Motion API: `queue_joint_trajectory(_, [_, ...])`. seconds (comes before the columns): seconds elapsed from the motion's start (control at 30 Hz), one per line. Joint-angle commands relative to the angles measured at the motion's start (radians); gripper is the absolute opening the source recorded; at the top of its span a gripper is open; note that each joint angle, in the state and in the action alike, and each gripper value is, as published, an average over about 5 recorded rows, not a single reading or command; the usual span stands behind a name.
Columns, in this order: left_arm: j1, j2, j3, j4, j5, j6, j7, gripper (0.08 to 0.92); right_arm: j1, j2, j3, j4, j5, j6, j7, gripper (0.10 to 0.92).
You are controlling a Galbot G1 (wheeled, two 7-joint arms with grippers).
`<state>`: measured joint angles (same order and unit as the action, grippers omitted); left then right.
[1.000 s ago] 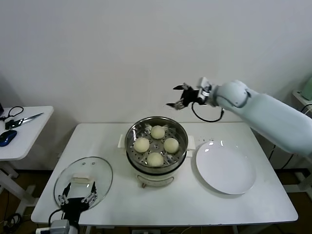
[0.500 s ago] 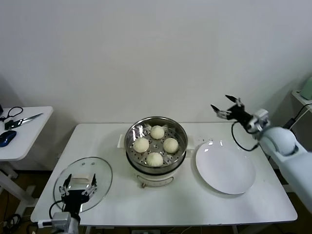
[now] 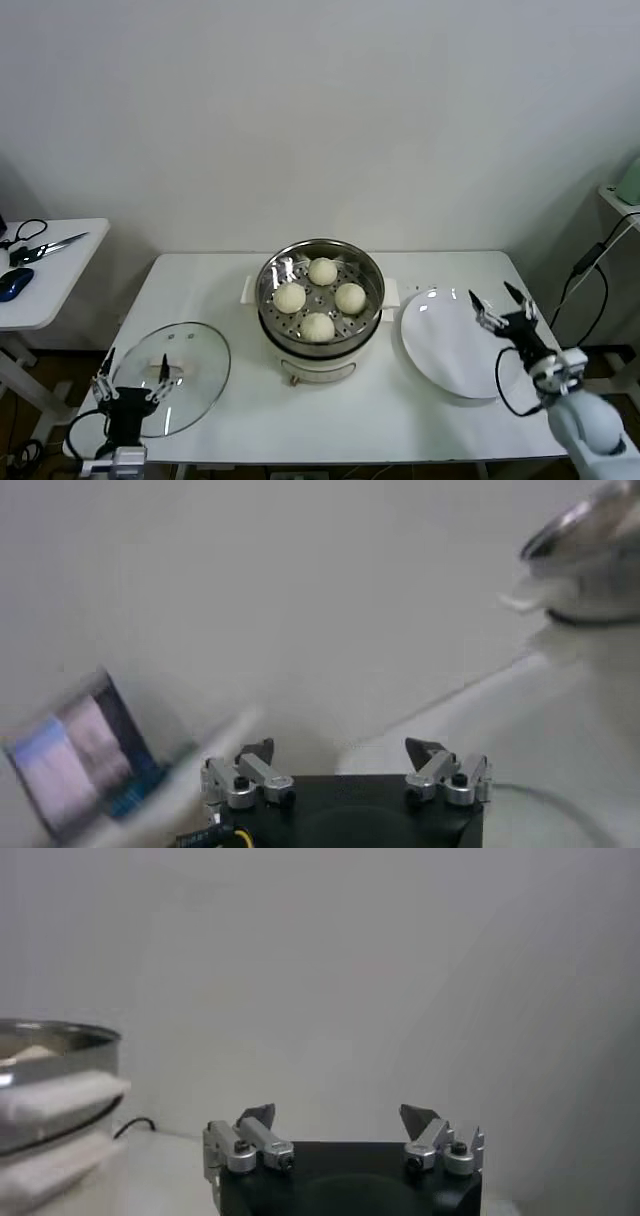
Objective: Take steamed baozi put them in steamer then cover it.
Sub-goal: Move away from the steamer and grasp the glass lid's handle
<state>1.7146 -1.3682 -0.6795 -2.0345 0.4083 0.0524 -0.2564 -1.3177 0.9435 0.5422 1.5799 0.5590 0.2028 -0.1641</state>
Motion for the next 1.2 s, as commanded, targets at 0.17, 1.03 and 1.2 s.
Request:
queue_joint_trajectory(0.17, [-0.034,0.102,-0.005,0.338,0.833,-0.155,-0.344,0.823,-0.214,0.214,0.071,-0.009,-0.125,0.183,0.035,0.823])
queue_joint_trajectory(1.03, [-0.198,0.149,0.034,0.584,0.857,-0.154,-0.313,0.823,-0.237,0.221,0.096,-0.042,-0.091,0.199,0.052,0.823])
queue_joint_trajectory(1.2, [-0.252,0.158,0.043,0.616,0.862,-0.15,-0.301,0.823,-0.238,0.221,0.096,-0.041,-0.091,0.199,0.052,0.823])
